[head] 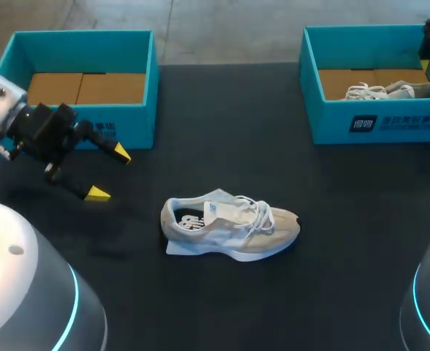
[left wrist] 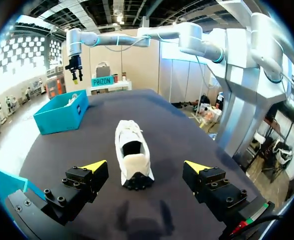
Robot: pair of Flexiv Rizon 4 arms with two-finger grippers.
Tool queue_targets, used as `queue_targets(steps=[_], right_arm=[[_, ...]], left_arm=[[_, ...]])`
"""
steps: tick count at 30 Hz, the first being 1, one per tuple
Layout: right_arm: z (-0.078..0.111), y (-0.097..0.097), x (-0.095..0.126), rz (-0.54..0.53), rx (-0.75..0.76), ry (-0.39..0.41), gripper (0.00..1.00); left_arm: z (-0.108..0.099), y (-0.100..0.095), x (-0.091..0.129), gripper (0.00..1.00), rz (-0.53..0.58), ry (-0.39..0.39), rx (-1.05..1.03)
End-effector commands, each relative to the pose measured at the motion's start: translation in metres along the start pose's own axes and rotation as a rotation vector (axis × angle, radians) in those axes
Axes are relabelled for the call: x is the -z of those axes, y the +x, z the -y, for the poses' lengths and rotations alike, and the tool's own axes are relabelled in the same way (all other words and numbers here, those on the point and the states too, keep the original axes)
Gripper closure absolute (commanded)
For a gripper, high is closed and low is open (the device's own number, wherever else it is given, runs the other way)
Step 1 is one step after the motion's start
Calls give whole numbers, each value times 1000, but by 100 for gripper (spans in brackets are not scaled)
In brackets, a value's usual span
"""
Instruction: Take the shoe out of the shoebox, open the shoe tongue, remove and reinsert the insole, then place the shoe into the shoebox
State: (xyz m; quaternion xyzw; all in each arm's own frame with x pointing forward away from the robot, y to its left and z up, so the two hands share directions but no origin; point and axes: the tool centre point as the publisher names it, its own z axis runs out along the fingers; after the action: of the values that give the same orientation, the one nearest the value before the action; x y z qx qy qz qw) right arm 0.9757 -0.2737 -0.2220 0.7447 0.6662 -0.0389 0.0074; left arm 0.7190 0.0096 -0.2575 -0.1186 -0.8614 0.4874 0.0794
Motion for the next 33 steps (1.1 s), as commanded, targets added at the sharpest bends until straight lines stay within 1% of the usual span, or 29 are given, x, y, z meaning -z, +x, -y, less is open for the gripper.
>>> queue_targets(steps=[1, 4, 9, 14, 18, 24, 29, 33], right_arm=[[1, 0, 0, 0, -1, -3, 0], [1, 0, 0, 0, -1, -3, 0], [1, 0, 0, 0, -1, -3, 0], [1, 0, 0, 0, -1, -3, 0], [1, 0, 0, 0, -1, -3, 0], [1, 0, 0, 0, -1, -3, 0], [1, 0, 0, 0, -1, -3, 0], [1, 0, 0, 0, -1, -3, 0]], left_arm=[[-12, 7, -4, 0, 39, 46, -4], [-16, 9, -7, 0, 31, 75, 3], [-22, 12, -15, 0, 63, 90, -8], [-29, 13, -20, 0, 99, 123, -11], [-38, 13, -22, 0, 112, 178, 10], [-52, 11, -24, 0, 128, 221, 38], [-60, 5, -23, 0, 134, 252, 58], [-66, -3, -30, 0, 135, 258, 68]])
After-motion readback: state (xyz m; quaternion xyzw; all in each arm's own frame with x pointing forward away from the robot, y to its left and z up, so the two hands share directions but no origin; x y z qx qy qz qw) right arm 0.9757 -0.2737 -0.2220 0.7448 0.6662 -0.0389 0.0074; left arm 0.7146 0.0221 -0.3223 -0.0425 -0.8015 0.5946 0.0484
